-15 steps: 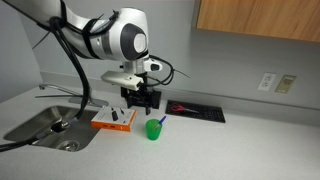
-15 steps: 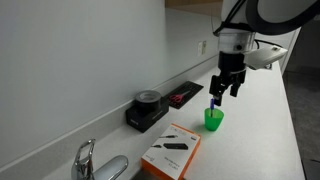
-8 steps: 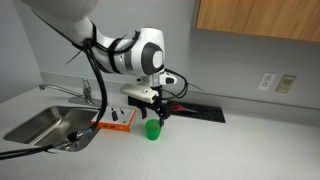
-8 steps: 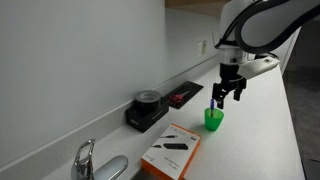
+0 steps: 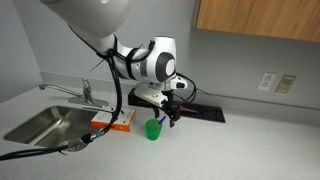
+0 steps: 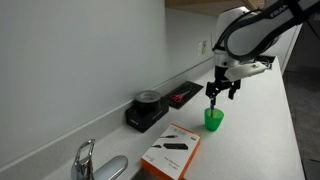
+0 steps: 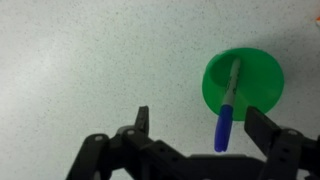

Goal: Remove the pen from the light green cup

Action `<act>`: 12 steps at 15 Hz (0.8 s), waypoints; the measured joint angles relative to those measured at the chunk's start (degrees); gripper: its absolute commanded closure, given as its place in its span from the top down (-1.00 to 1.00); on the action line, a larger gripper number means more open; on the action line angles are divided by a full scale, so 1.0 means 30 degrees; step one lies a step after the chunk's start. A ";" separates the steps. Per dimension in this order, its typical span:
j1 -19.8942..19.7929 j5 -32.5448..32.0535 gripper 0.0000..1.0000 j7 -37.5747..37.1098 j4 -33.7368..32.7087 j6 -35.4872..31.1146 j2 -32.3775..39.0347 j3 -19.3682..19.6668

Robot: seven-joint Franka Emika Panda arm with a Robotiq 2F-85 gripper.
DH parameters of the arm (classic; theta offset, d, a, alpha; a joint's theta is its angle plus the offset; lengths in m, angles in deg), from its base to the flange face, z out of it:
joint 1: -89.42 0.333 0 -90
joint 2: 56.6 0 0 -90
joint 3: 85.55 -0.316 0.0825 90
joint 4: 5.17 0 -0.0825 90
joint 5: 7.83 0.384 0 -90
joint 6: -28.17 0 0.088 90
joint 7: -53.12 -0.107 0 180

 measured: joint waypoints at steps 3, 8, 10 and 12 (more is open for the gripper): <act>0.0002 0.0267 0.47 -0.0653 -0.0741 -0.0107 0.0784 0.0026; 0.0093 0.0311 -0.30 -0.1360 -0.1377 -0.0111 0.1530 0.0019; 0.0139 0.0317 -0.62 -0.1454 -0.1457 -0.0111 0.1539 0.0003; 0.0168 0.0369 -0.94 -0.1470 -0.1579 -0.0112 0.1532 -0.0023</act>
